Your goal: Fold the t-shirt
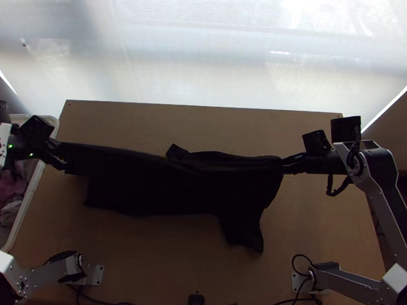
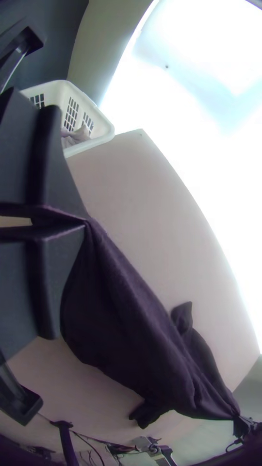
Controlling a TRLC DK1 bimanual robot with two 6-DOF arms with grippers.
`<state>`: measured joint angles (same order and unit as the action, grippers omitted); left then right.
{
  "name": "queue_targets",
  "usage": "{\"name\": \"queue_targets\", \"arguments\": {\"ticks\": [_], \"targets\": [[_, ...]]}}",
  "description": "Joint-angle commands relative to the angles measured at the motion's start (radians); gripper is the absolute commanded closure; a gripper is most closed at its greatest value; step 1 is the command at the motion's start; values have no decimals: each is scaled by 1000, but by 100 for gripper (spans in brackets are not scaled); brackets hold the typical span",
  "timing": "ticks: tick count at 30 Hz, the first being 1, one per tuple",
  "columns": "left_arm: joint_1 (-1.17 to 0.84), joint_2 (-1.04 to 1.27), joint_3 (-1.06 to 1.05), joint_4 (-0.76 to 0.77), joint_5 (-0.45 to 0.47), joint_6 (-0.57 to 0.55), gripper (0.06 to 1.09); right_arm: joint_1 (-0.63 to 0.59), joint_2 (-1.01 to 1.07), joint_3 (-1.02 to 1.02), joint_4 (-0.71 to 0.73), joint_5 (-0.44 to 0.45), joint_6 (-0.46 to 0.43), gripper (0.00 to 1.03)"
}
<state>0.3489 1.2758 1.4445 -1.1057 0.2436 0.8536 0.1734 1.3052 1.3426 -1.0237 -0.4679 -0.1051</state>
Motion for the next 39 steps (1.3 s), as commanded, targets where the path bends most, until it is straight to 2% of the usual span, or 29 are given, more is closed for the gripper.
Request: {"name": "queue_targets", "arguments": {"ticks": [1, 6, 8, 15, 16, 17, 18, 19, 20, 27, 28, 30, 32, 39], "targets": [[-77, 154, -35, 113, 2, -39, 99, -51, 68, -49, 97, 2, 19, 100], [-133, 231, -93, 172, 0, -53, 97, -43, 151, -51, 174, 3, 61, 100], [-142, 249, -108, 181, 2, -54, 92, -38, 189, -53, 194, 3, 74, 100], [-146, 287, -151, 237, 0, -48, 90, -12, 338, -59, 269, 5, 70, 100], [-143, 292, -151, 247, 0, -45, 87, -11, 359, -57, 274, 5, 70, 100], [-140, 296, -150, 254, -6, -42, 71, -9, 378, -54, 277, 5, 68, 100], [-136, 300, -148, 262, -15, -37, 48, -9, 394, -48, 277, 5, 68, 100], [-133, 300, -148, 276, -30, -36, 25, -9, 411, -40, 277, 5, 71, 96], [-125, 300, -147, 291, -41, -36, 8, -11, 422, -34, 275, 5, 76, 87], [-48, 284, -82, 297, -41, -36, 10, -20, 439, -34, 217, 11, 120, 16], [-31, 277, -67, 294, -41, -34, 10, -22, 442, -31, 191, 14, 119, 10], [1, 257, -47, 290, -41, -11, 10, -25, 436, -36, 157, 18, 111, 5], [21, 223, -47, 268, -41, 25, 10, -35, 425, -43, 126, 18, 111, 5], [-5, 20, -150, 46, -17, 193, 11, -60, 335, -108, 7, 21, 61, 5]]}}
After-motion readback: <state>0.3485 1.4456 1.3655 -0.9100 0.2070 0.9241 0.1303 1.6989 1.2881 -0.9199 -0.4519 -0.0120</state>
